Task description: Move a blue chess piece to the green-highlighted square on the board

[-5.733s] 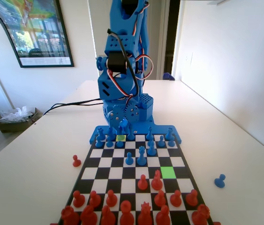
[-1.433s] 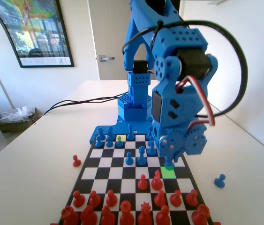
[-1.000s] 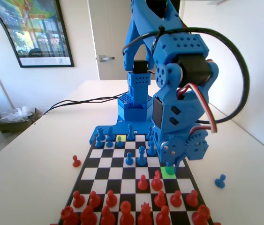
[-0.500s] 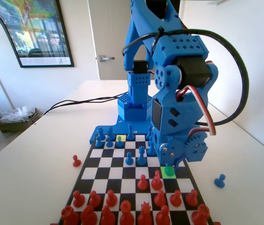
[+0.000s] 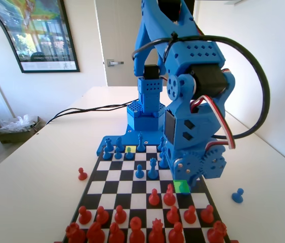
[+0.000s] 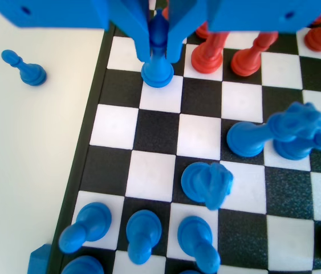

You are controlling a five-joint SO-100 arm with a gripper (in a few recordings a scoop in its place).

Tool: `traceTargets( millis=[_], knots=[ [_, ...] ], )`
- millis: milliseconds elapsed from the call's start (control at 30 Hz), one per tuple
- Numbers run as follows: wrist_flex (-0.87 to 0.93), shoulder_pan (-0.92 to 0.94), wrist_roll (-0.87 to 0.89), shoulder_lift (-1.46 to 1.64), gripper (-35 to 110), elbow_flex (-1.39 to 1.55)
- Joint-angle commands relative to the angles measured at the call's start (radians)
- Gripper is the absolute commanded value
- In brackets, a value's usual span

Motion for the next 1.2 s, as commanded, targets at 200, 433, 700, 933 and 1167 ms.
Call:
traceTargets(
  millis=[200, 433, 700, 933, 1167],
  knots=[
    [0.038, -0.005, -0.043, 0.029, 1, 0.002],
    [0.029, -0.005, -0.058, 0.061, 1, 0.046],
    [0.028, -0.002, -0.06, 0.071, 1, 0.052],
    [0.028, 0.006, -0.069, 0.077, 7, 0.052],
    [0.037, 0.021, -0.063, 0.077, 12, 0.017]
  ],
)
